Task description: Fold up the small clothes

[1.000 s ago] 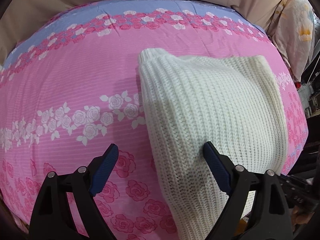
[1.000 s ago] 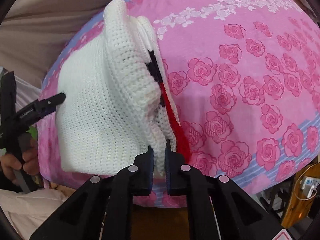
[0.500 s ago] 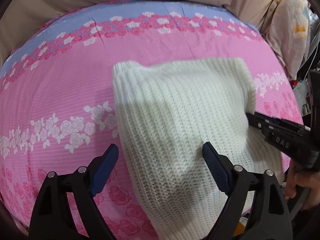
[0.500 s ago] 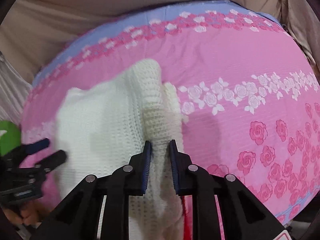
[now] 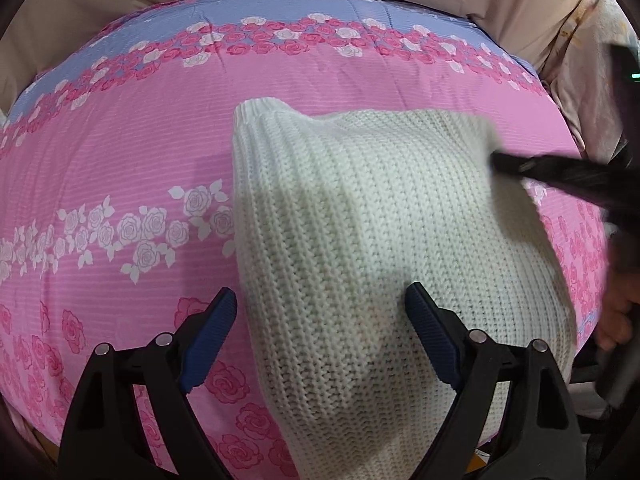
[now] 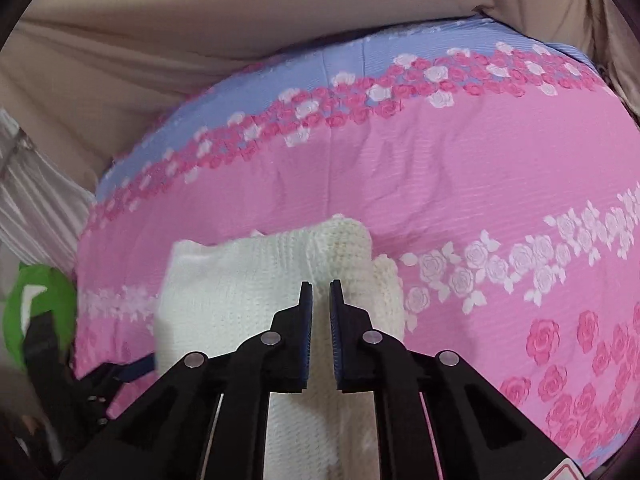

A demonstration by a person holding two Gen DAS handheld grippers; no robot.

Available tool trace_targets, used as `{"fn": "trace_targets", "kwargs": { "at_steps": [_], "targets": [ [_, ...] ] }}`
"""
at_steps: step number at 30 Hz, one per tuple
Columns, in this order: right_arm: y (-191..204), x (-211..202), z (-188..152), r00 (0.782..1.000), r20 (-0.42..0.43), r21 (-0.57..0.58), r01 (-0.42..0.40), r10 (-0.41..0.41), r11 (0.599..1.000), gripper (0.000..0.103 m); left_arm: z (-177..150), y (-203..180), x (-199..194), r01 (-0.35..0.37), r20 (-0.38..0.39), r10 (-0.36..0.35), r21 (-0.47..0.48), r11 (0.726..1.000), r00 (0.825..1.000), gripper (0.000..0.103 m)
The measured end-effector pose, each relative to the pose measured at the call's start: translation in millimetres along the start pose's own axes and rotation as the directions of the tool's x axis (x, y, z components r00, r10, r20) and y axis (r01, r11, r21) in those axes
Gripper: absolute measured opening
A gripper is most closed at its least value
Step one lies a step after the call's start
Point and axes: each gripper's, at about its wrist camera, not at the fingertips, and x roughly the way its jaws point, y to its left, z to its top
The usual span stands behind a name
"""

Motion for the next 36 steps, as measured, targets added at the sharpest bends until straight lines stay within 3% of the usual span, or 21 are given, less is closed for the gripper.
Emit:
{"fn": "trace_targets", "kwargs": {
  "at_steps": [1,2,4,6,9,12,13,16,20,24,27,29,30,31,32,34,36],
  "targets": [
    [-3.0,21.8,1.9,0.998,-0.039,-0.027,0.055,-0.056,0.998,0.000,0.3,-0.6,0.0,-0.001,0.000,0.001,0.001,1.000,1.000,0.084],
    [-6.6,31.9,2.3,0.998,-0.030,-0.041,0.058,-0.059,0.997,0.000,1.3,-1.0,-1.5,-0.003,-0.003,0.003,-0.002,1.000,1.000,0.084],
    [-12.1,19.5,10.0,0.999,-0.041,0.024,0.020,-0.019,1.000,0.000,2.4,-0.8,-8.8,0.020,0.009,-0.020,-0.007,1.000,1.000,0.084],
    [-10.1,-14.6,8.6,0.999,0.016,0.066,-0.042,0.041,0.997,0.000,2.2,-0.9,-17.4,0.037,0.020,-0.037,-0.008,0.999,0.999,0.084],
    [-3.3,-41.9,-17.8,1.000,0.020,0.041,-0.023,0.023,0.999,0.000,-0.7,-0.9,-20.5,0.052,0.013,-0.052,-0.006,0.999,0.999,0.084],
    [-11.9,-8.6,-54.2,0.994,-0.101,0.027,0.054,-0.051,0.998,0.001,-3.9,-1.0,-16.8,0.049,-0.005,-0.049,-0.007,0.999,0.999,0.084],
    [-14.7,-3.5,-60.3,0.996,-0.084,0.036,0.040,-0.037,0.999,0.000,-4.3,-1.1,-15.5,0.045,-0.010,-0.045,-0.007,0.999,0.999,0.084],
    [-11.7,-32.5,-60.5,0.999,-0.042,0.083,-0.001,0.004,0.997,0.001,-4.6,-2.0,-14.4,0.041,-0.014,-0.041,-0.004,0.999,0.999,0.084],
    [8.6,-72.2,-76.2,1.000,-0.029,-0.006,-0.009,0.009,1.000,0.001,-4.7,-5.3,-11.3,0.037,-0.015,-0.037,-0.001,0.999,0.999,0.084],
    [-7.7,-29.0,-111.3,0.985,-0.169,0.001,0.035,-0.034,0.999,0.000,-4.4,-6.2,-9.2,0.031,-0.021,-0.031,0.002,1.000,0.999,0.084],
    [-12.3,-41.6,-109.1,0.991,-0.128,0.075,-0.014,0.024,0.997,0.000,-3.1,-3.2,-12.0,0.041,-0.013,-0.041,-0.011,0.999,0.999,0.084],
    [-12.3,-55.4,-104.4,0.996,-0.085,0.074,-0.021,0.027,0.997,0.007,-2.4,5.1,-12.5,0.086,-0.010,-0.087,-0.056,0.995,0.996,0.084],
    [-14.0,-60.0,-102.3,0.997,-0.066,0.071,-0.022,0.027,0.997,0.024,-2.6,11.2,-11.4,0.108,-0.010,-0.110,-0.088,0.990,0.994,0.084],
    [-17.0,-61.0,-101.2,0.999,-0.049,0.067,-0.001,0.004,0.998,0.054,-3.0,18.2,-9.8,0.129,-0.011,-0.131,-0.123,0.984,0.991,0.084],
    [-19.6,-59.8,-100.1,0.999,-0.038,0.063,0.027,-0.025,0.998,0.064,-3.8,26.0,-7.9,0.151,-0.013,-0.156,-0.162,0.975,0.988,0.084],
    [-26.2,-47.7,-97.9,0.997,-0.042,0.057,0.062,-0.060,0.996,0.067,-7.4,45.6,-3.1,0.219,0.000,-0.227,-0.258,0.941,0.974,0.084],
    [-35.9,-29.2,-97.2,0.998,-0.068,0.100,0.007,-0.001,0.995,0.069,-11.0,59.5,5.1,0.274,0.008,-0.287,-0.329,0.904,0.958,0.084]
  ]
}}
